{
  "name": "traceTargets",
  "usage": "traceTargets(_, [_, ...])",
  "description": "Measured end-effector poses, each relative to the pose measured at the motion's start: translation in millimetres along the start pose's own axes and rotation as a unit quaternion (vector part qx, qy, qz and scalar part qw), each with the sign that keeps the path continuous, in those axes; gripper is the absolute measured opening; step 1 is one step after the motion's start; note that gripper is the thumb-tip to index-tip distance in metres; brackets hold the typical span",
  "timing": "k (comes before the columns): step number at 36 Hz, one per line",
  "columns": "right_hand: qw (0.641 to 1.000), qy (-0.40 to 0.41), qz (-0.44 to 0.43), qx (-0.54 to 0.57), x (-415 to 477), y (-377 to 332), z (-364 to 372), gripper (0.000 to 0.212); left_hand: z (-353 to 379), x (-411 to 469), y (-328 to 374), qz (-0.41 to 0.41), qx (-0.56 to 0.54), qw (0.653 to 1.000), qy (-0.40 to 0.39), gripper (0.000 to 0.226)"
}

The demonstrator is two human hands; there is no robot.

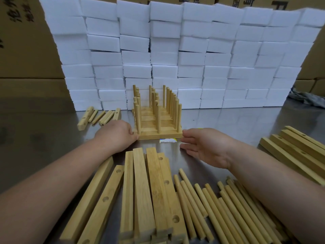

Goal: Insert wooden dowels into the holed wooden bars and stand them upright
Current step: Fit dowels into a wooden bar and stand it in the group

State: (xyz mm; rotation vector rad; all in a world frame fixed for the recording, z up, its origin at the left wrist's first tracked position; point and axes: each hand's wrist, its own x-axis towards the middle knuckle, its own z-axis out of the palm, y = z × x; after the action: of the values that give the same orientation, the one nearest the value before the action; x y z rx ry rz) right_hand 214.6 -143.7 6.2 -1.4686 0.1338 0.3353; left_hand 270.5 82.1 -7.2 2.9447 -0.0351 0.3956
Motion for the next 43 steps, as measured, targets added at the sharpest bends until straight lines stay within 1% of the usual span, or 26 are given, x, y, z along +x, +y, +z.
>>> traceTargets(7, [1.000, 0.000, -0.001, -0.004, 0, 0, 0, 0.043, -9, -1, 5, 0.000, 0.042, 0.999, -0.027, 0.030])
traceTargets(9, [1.000, -0.002, 0.000, -0.008, 0, 0, 0, 0.042, -21, -2, 7, 0.011, 0.028, 0.999, -0.033, 0.033])
traceTargets(11, [1.000, 0.000, 0.000, -0.015, -1, 0, -1, 0.039, -40, -5, 12, 0.035, -0.011, 0.999, -0.036, 0.033])
traceTargets(13, [0.999, 0.003, -0.003, -0.033, -1, -1, -2, 0.035, -58, -14, 22, 0.075, -0.066, 0.994, -0.045, 0.028])
traceTargets(15, [0.998, 0.011, -0.011, -0.061, -3, -2, -2, 0.029, -73, -28, 37, 0.136, -0.107, 0.982, -0.075, 0.019])
traceTargets(16, [0.997, 0.014, -0.015, -0.074, -3, -3, -2, 0.027, -78, -35, 45, 0.172, -0.114, 0.974, -0.097, 0.015])
traceTargets(18, [0.995, 0.012, -0.022, -0.100, -6, -5, -1, 0.025, -85, -51, 59, 0.235, -0.094, 0.955, -0.154, 0.006])
traceTargets(19, [0.992, 0.006, -0.028, -0.121, -8, -5, 0, 0.025, -86, -57, 65, 0.262, -0.073, 0.945, -0.181, 0.007])
traceTargets(21, [0.976, -0.010, -0.047, -0.211, -13, -5, 2, 0.023, -85, -69, 76, 0.302, -0.029, 0.928, -0.218, 0.025])
traceTargets(22, [0.957, -0.012, -0.061, -0.283, -15, -5, 4, 0.021, -83, -74, 81, 0.319, -0.008, 0.920, -0.228, 0.030])
traceTargets(25, [0.868, 0.001, -0.103, -0.487, -18, -2, 8, 0.017, -72, -89, 93, 0.365, 0.037, 0.901, -0.233, 0.034])
traceTargets(26, [0.844, 0.002, -0.110, -0.525, -18, -1, 8, 0.015, -68, -93, 96, 0.374, 0.055, 0.898, -0.227, 0.035])
traceTargets(28, [0.821, -0.009, -0.120, -0.559, -18, 0, 9, 0.015, -61, -96, 99, 0.381, 0.085, 0.897, -0.208, 0.035])
traceTargets(31, [0.812, -0.018, -0.125, -0.570, -17, 1, 9, 0.022, -56, -97, 101, 0.373, 0.102, 0.901, -0.196, 0.033])
traceTargets(34, [0.811, -0.012, -0.128, -0.570, -15, 3, 8, 0.020, -54, -99, 101, 0.371, 0.121, 0.898, -0.202, 0.033])
traceTargets(38, [0.816, -0.009, -0.124, -0.565, -13, 4, 9, 0.023, -54, -101, 103, 0.367, 0.140, 0.896, -0.207, 0.033])
traceTargets(43, [0.819, -0.011, -0.121, -0.561, -13, 4, 9, 0.021, -52, -102, 105, 0.360, 0.125, 0.902, -0.201, 0.029])
